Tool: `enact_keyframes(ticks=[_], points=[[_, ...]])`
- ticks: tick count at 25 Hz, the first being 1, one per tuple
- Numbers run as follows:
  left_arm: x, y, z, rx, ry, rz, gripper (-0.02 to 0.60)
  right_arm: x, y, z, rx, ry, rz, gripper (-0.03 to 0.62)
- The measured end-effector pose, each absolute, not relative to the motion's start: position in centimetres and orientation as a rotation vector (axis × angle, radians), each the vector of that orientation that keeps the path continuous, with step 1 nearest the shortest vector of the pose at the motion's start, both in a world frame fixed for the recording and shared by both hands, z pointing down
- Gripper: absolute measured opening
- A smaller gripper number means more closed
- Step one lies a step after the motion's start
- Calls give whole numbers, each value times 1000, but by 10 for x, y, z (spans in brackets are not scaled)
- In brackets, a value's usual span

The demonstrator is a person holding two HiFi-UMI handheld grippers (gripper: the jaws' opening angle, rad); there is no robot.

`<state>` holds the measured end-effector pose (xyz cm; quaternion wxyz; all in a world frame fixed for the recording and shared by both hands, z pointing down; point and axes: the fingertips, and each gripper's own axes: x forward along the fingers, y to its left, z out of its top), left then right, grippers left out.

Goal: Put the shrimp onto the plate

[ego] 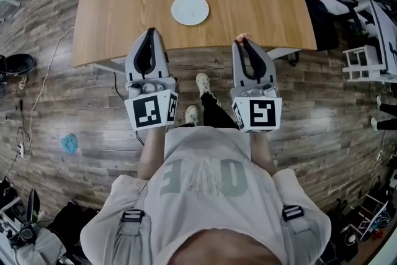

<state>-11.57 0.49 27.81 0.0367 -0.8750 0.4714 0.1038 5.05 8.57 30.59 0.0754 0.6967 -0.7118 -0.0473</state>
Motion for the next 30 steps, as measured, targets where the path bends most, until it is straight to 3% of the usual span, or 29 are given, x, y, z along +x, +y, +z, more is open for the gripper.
enact_keyframes(ticks=[15,30], points=[[-5,-116,239,-2543,1450,310,9,160,-46,284,2048,-2263,-254,66],[20,-186,232,-2520,1443,256,9,175,-125,299,2052,-2317,-117,66]])
